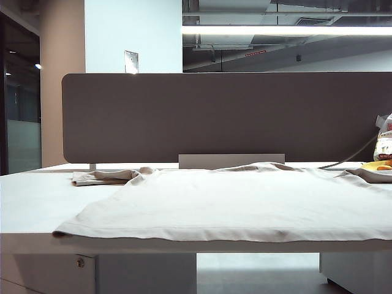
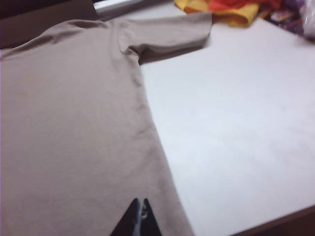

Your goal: Fold the bottom side of the T-shirt horizontally towards the center, about one-third of the way, then fold the sleeve back towards the center, creating a straight line along the edge of the T-shirt, and finally fold the bottom of the T-shirt up towards the top, creating a neat rectangle.

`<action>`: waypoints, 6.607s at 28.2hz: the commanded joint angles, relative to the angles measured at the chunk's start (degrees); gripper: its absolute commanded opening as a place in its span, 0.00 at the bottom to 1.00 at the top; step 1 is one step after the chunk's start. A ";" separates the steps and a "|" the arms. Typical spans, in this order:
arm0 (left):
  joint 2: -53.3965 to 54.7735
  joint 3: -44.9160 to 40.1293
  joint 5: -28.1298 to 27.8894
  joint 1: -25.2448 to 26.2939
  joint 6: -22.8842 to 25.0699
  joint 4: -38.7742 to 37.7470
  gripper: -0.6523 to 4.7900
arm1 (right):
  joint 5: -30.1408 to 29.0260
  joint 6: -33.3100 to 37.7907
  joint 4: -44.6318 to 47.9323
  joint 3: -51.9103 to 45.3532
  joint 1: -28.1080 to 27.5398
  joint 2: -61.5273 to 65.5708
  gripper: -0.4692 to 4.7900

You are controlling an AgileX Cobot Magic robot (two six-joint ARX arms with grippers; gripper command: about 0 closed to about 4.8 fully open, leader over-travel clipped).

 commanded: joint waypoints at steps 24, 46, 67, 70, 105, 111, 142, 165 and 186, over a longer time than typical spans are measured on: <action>34.18 10.82 13.29 -0.31 -1.40 9.18 0.40 | -32.59 9.16 -4.13 0.57 -28.44 18.45 0.62; 37.29 10.82 17.40 -4.35 -9.53 9.40 0.60 | -36.83 12.00 4.15 0.55 -27.65 34.36 0.62; 49.33 11.72 17.40 -4.35 -10.43 14.84 0.75 | -39.19 12.46 9.90 0.57 -27.65 40.72 0.63; 49.94 12.57 17.38 -4.35 -10.38 14.84 0.75 | -39.71 12.59 10.88 0.57 -27.65 42.38 0.63; 53.77 17.00 25.16 -4.35 -9.11 16.31 0.11 | -49.86 17.90 21.99 0.74 -27.41 44.87 0.08; 53.75 20.31 24.76 -4.35 -8.57 16.09 0.11 | -52.00 18.58 22.01 3.43 -27.39 44.87 0.08; 66.75 46.01 13.00 -0.61 -0.87 9.68 0.11 | -49.99 19.82 20.92 29.79 -19.54 62.77 0.08; 79.38 60.06 7.65 -0.20 0.68 8.35 0.11 | -49.13 19.82 23.74 43.45 -19.47 76.30 0.08; 77.75 61.18 4.35 0.24 6.64 -4.28 0.92 | -56.50 14.08 19.45 43.32 -20.76 78.44 0.55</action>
